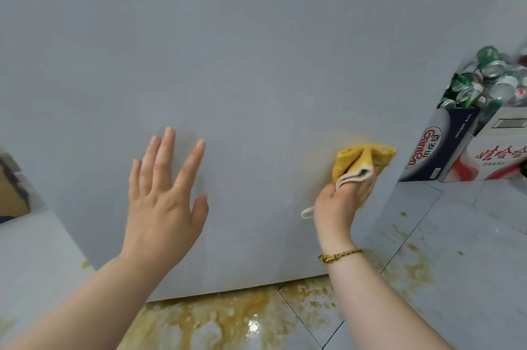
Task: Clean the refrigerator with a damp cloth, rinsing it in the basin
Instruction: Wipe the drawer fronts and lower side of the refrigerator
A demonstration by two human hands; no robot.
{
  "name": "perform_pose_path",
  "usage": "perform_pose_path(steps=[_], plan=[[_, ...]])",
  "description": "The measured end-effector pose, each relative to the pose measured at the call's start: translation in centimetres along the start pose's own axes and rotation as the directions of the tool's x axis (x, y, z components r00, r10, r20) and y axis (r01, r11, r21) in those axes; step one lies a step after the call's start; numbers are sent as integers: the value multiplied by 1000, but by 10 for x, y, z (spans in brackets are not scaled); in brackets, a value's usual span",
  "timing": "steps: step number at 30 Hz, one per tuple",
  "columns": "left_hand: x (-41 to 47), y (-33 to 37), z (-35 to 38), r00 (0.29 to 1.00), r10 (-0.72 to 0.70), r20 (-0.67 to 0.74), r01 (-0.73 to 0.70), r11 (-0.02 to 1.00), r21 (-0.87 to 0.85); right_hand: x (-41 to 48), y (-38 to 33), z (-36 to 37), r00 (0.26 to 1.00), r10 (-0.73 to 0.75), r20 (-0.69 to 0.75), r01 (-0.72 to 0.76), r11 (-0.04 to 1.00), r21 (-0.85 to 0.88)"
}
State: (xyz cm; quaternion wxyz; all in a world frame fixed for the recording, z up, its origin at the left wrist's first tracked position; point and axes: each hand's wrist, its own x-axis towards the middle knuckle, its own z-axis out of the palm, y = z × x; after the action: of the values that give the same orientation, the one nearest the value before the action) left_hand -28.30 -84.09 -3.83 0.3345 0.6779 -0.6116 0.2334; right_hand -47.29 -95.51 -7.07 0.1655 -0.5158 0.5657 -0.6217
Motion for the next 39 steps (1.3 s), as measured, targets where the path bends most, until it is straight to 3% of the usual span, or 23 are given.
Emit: perform_pose_path(steps=[2, 4, 6, 8, 10, 12, 15, 16, 18, 19, 22, 23, 25, 26, 27, 30, 32, 33, 34, 35, 37, 39], plan=[[-5, -12, -4, 990, -138, 4, 138, 990, -16, -1, -23, 9, 968, -251, -28, 251, 968, -10], [-6, -24, -7, 971, -238, 15, 238, 970, -42, -11, -27, 27, 887, -463, -4, 459, 882, -109], [-7, -34, -7, 964, -265, 29, 266, 964, -33, -33, -4, 47, 755, -650, 91, 647, 714, -269], [-9, -41, -5, 976, -214, 30, 214, 977, 12, -58, 29, 57, 567, -787, 242, 810, 480, -336], [-10, -47, -5, 979, -197, 48, 196, 980, 16, -72, 57, 53, 341, -850, 402, 922, 218, -321], [-10, -50, -6, 976, -197, 92, 200, 980, -20, -64, 70, 43, 162, -841, 516, 957, 7, -290], [-14, -57, -13, 982, -128, 140, 134, 991, -31, -36, 58, 34, -7, -830, 557, 945, -188, -269], [-13, -58, -15, 980, -119, 160, 133, 988, -79, -25, 48, 32, -30, -843, 537, 936, -212, -280], [-13, -60, -25, 974, -124, 188, 162, 965, -204, -8, 17, 34, 13, -900, 436, 942, -135, -306], [-13, -61, -29, 973, -125, 196, 174, 950, -259, -3, 0, 37, 89, -928, 362, 944, -37, -328], [-17, -68, -41, 964, -211, 163, 256, 901, -349, -4, -49, 56, 435, -894, 104, 858, 376, -350], [-16, -70, -44, 957, -262, 128, 291, 887, -358, -11, -59, 62, 520, -852, 51, 813, 476, -334], [-15, -75, -51, 920, -385, 66, 381, 848, -368, -32, -62, 74, 548, -834, 60, 804, 506, -313], [-14, -80, -54, 890, -453, 54, 439, 816, -377, -45, -56, 79, 488, -864, 124, 847, 434, -308], [-13, -84, -56, 856, -513, 65, 496, 778, -385, -55, -45, 82, 377, -900, 219, 904, 307, -297], [-14, -99, -61, 789, -589, 176, 599, 672, -436, -65, -20, 83, -29, -891, 454, 963, -147, -227], [-15, -107, -65, 783, -577, 233, 607, 625, -491, -56, -20, 79, -171, -847, 504, 929, -308, -203], [-15, -111, -67, 779, -577, 246, 607, 597, -525, -50, -26, 76, -192, -844, 501, 924, -327, -197], [-15, -113, -70, 771, -582, 258, 610, 560, -561, -45, -37, 73, -167, -860, 482, 935, -293, -200], [-14, -115, -72, 760, -589, 275, 617, 518, -593, -43, -53, 70, -91, -892, 442, 957, -200, -208], [-14, -116, -78, 744, -592, 309, 620, 440, -650, -41, -95, 74, 175, -942, 288, 968, 111, -223], [-15, -115, -78, 751, -571, 333, 609, 403, -683, -43, -134, 88, 419, -902, 102, 890, 386, -244]])
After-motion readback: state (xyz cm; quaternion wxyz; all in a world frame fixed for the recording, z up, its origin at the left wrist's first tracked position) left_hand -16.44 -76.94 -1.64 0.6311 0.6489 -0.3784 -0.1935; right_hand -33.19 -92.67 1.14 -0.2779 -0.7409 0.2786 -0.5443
